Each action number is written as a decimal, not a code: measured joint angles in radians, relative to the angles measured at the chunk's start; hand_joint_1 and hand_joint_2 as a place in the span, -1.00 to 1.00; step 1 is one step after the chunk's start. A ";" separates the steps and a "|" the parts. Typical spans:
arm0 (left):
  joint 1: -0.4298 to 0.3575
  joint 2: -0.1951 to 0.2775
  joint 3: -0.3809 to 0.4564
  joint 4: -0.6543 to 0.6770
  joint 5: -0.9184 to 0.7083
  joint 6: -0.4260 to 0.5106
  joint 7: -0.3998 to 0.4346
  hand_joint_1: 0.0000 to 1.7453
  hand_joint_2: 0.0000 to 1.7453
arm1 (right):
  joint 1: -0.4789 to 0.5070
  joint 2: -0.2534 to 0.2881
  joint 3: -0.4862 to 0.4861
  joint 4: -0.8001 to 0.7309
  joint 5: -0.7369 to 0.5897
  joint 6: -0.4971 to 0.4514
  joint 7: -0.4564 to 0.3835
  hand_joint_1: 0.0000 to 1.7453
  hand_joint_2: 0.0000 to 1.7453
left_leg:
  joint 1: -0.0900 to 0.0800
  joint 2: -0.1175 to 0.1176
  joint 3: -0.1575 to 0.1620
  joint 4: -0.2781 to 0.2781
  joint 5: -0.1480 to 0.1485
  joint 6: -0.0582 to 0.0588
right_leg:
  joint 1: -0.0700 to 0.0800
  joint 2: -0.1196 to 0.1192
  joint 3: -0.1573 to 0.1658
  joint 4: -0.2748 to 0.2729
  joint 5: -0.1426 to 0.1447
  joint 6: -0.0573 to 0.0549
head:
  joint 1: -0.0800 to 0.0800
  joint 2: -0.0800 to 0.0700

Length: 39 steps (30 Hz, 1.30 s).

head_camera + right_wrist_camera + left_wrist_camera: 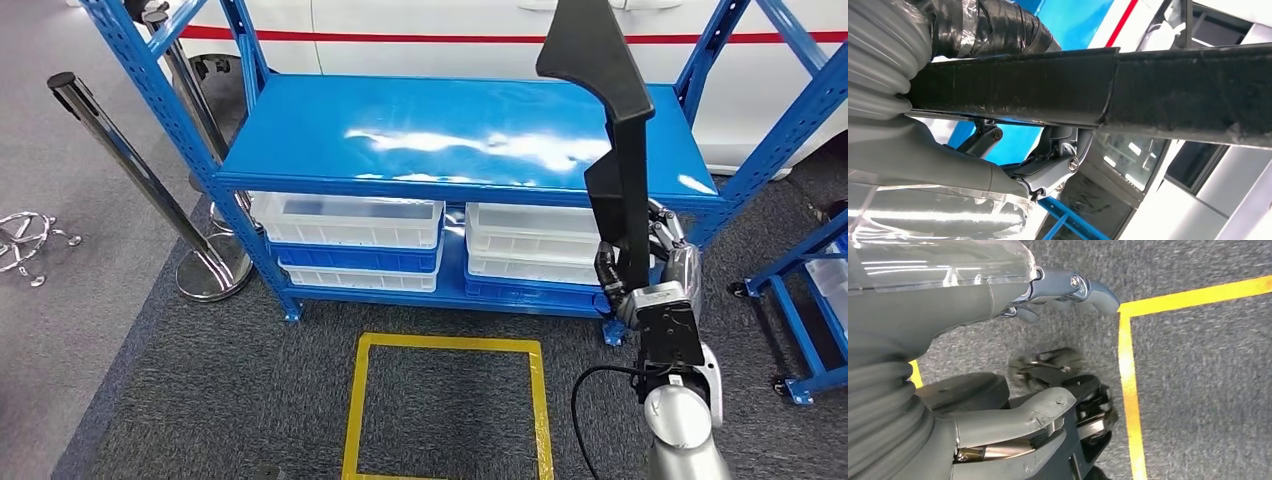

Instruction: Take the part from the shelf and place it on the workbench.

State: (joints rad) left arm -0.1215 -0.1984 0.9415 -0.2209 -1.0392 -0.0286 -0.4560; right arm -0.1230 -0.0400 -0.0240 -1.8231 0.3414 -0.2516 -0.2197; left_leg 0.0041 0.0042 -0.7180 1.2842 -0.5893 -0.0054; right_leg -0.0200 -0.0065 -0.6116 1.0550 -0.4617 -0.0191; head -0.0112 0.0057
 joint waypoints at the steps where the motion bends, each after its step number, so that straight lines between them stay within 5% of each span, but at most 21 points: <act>1: 0.000 0.000 0.000 0.000 -0.001 0.000 0.000 -1.00 1.00 | 0.000 0.000 0.000 0.000 0.000 0.000 0.000 1.00 1.00 | 0.004 0.000 0.011 0.012 0.003 -0.002 | 0.000 0.000 -0.011 0.000 0.008 0.001 | 0.000 0.000; 2: 0.000 0.000 0.000 0.000 -0.001 0.000 0.001 -1.00 1.00 | 0.000 0.000 0.000 0.000 0.000 0.001 0.000 1.00 1.00 | 0.007 0.000 0.038 -0.009 0.022 -0.003 | 0.000 0.000 -0.022 0.000 0.017 0.003 | 0.000 0.000; 5: -0.004 0.000 0.000 0.000 -0.004 0.001 0.001 -1.00 1.00 | -0.001 0.000 0.000 -0.004 0.001 0.000 0.000 1.00 1.00 | 0.007 -0.001 0.179 -0.197 0.065 0.005 | -0.001 0.002 -0.044 0.000 0.041 0.015 | 0.000 0.000; 7: -0.005 0.000 -0.001 0.000 -0.004 0.002 0.001 -1.00 1.00 | -0.004 0.000 0.000 -0.008 0.001 -0.001 0.000 1.00 1.00 | -0.003 -0.003 0.217 -0.266 0.065 0.013 | -0.006 0.001 -0.048 -0.005 0.057 0.029 | 0.001 0.000; 10: -0.003 0.000 -0.001 0.000 -0.004 0.003 0.004 -1.00 1.00 | -0.006 0.000 0.000 -0.008 0.002 -0.001 0.000 1.00 1.00 | -0.010 -0.001 0.209 -0.291 0.094 0.035 | -0.014 0.002 -0.054 -0.009 0.066 0.049 | 0.001 0.000; 12: -0.003 0.000 0.000 0.000 -0.004 0.004 0.005 -1.00 1.00 | -0.005 0.000 0.000 -0.009 0.002 0.000 0.000 1.00 1.00 | -0.008 0.004 0.198 -0.304 0.120 0.053 | -0.012 0.003 -0.077 0.046 0.004 0.050 | 0.001 0.000; 14: -0.003 0.000 0.000 0.000 -0.004 0.004 0.006 -1.00 1.00 | -0.004 0.000 0.000 -0.009 0.002 0.000 0.000 1.00 1.00 | -0.013 0.006 0.175 -0.303 0.138 0.062 | -0.008 0.005 -0.110 0.164 -0.086 0.048 | 0.001 0.000; 16: -0.001 0.000 0.000 0.000 -0.004 0.004 0.007 -1.00 1.00 | -0.001 0.000 0.000 -0.008 0.002 0.000 0.000 1.00 1.00 | -0.015 0.006 0.149 -0.297 0.153 0.063 | -0.005 0.006 -0.115 0.239 -0.113 0.047 | 0.001 0.000; 17: -0.001 0.000 0.000 0.000 -0.004 0.004 0.007 -1.00 1.00 | 0.000 0.000 0.000 -0.008 0.002 0.000 0.000 1.00 1.00 | -0.016 0.006 0.135 -0.292 0.159 0.062 | -0.005 0.005 -0.093 0.228 -0.098 0.047 | 0.001 0.000; 21: 0.001 -0.001 0.000 0.000 -0.004 0.004 0.010 -1.00 1.00 | -0.002 0.001 0.000 -0.009 0.004 0.000 0.000 1.00 1.00 | -0.018 0.006 0.092 -0.260 0.173 0.050 | 0.000 0.002 0.061 0.018 -0.054 0.038 | 0.001 0.000; 24: 0.002 -0.001 0.000 0.000 -0.003 0.004 0.010 -1.00 1.00 | -0.001 0.001 0.000 -0.010 0.005 0.000 0.000 1.00 1.00 | -0.020 0.005 0.080 -0.251 0.185 0.033 | 0.004 0.003 0.065 -0.005 -0.051 0.024 | 0.001 0.000; 27: 0.004 -0.001 0.000 0.000 -0.002 0.005 0.010 -1.00 1.00 | -0.001 0.003 0.000 -0.011 0.005 0.000 0.000 1.00 1.00 | -0.015 0.001 0.051 -0.196 0.134 0.014 | -0.001 0.000 0.047 -0.012 -0.030 0.003 | 0.000 0.000; 29: 0.005 -0.001 0.000 0.000 -0.001 0.006 0.010 -1.00 1.00 | 0.000 0.004 0.000 -0.011 0.005 0.000 0.000 1.00 1.00 | -0.007 0.000 0.010 -0.080 0.052 0.001 | 0.000 -0.001 0.030 -0.011 -0.016 -0.005 | 0.000 0.000; 31: 0.006 -0.001 0.000 0.000 -0.001 0.006 0.009 -1.00 1.00 | 0.000 0.004 0.000 -0.011 0.005 0.000 0.000 1.00 1.00 | 0.000 0.000 -0.010 0.011 0.012 -0.005 | 0.002 -0.001 0.012 -0.010 -0.003 -0.005 | 0.000 0.000; 33: 0.007 -0.001 0.000 0.000 -0.001 0.006 0.009 -1.00 1.00 | 0.001 0.004 0.000 -0.011 0.005 0.000 0.000 1.00 1.00 | 0.003 0.000 0.036 -0.030 0.039 -0.004 | 0.003 0.000 -0.003 -0.010 0.009 -0.002 | 0.000 0.000; 36: 0.005 -0.001 0.000 0.000 -0.001 0.007 0.009 -1.00 1.00 | 0.001 0.004 0.000 -0.013 0.005 0.000 0.000 1.00 1.00 | -0.002 -0.001 0.168 -0.227 0.094 0.009 | 0.002 0.001 -0.013 -0.011 0.022 0.008 | 0.000 0.000; 39: 0.005 0.000 0.000 0.000 -0.001 0.008 0.007 -1.00 1.00 | 0.000 0.004 0.000 -0.014 0.005 0.000 0.000 1.00 1.00 | -0.014 -0.003 0.190 -0.281 0.106 0.025 | -0.003 0.000 -0.015 -0.020 0.039 0.028 | 0.000 0.000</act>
State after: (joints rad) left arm -0.1163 -0.1987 0.9412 -0.2209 -1.0407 -0.0211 -0.4485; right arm -0.1227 -0.0358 -0.0238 -1.8372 0.3460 -0.2518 -0.2199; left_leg -0.0102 0.0015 -0.5275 1.0037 -0.4832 0.0191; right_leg -0.0233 -0.0063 -0.6262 1.0351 -0.4228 0.0092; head -0.0114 0.0057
